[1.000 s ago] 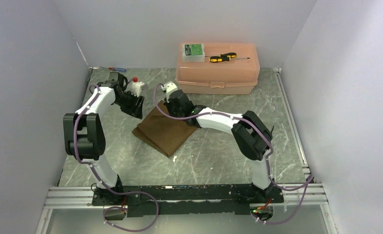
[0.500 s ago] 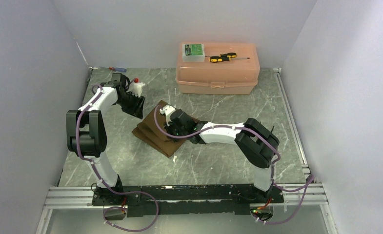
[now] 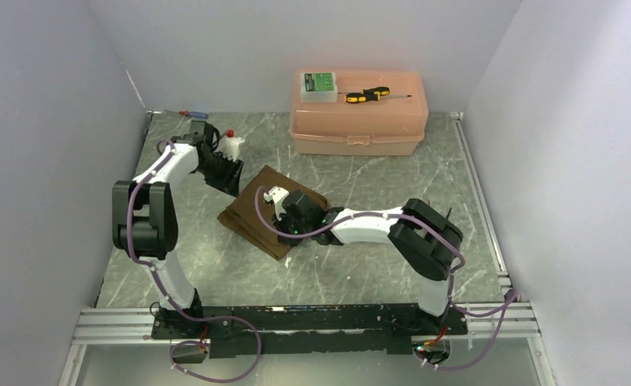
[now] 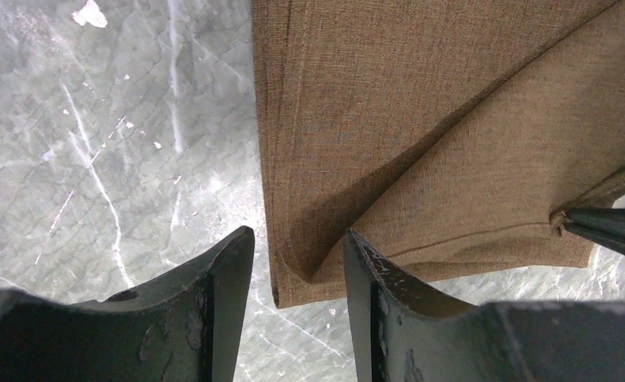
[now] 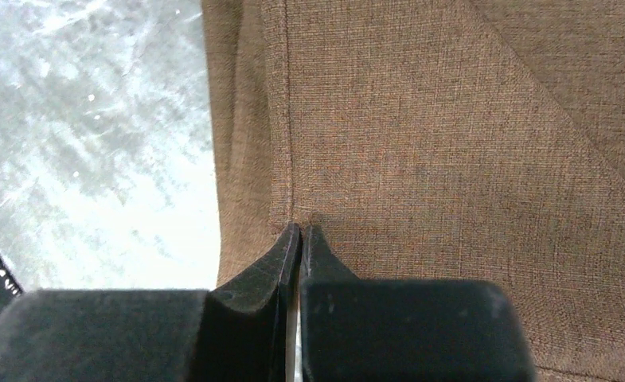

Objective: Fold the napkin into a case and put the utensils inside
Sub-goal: Fold the top corner of the square-folded napkin at the center of the board, then smooth out the upper triangle-folded napkin at the center of the board.

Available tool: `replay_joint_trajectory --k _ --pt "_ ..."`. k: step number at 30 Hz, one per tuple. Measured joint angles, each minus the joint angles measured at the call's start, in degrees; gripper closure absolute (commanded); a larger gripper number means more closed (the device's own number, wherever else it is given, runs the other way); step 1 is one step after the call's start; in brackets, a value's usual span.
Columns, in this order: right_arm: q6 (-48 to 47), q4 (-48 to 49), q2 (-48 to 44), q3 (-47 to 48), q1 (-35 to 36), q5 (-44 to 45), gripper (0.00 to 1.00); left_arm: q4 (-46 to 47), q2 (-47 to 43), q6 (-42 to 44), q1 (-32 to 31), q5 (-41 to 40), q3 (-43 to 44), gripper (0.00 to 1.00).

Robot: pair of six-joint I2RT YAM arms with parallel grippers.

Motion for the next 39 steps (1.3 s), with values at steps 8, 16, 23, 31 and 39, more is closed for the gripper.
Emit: replay_joint_trajectory --k 8,16,23,31,39 --pt "-0.2 -0.3 -4.4 -1.6 1.5 -1.1 0.90 1.7 1.0 0.2 -2.8 -2.2 -3.0 0.50" --pt "0.4 -0.3 -3.9 -1.6 2.1 -2.3 0.43 2.2 2.0 1.6 -3.0 -4.6 -5.0 0.53" --pt "-0.2 -1.7 -6.0 -3.0 0.4 -2.4 0.25 2.1 2.0 2.8 -3.0 -5.0 -5.4 0.58" --pt "4.2 -1.8 -17.1 -8.0 -13.5 -2.3 0.29 -0.2 1.2 3.8 -2.9 -3.8 -4.4 0.57" --pt "9.6 -8.2 -17.9 -8.7 -20.9 2.4 0.32 -3.6 0.3 4.7 -2.8 0.7 0.1 0.54"
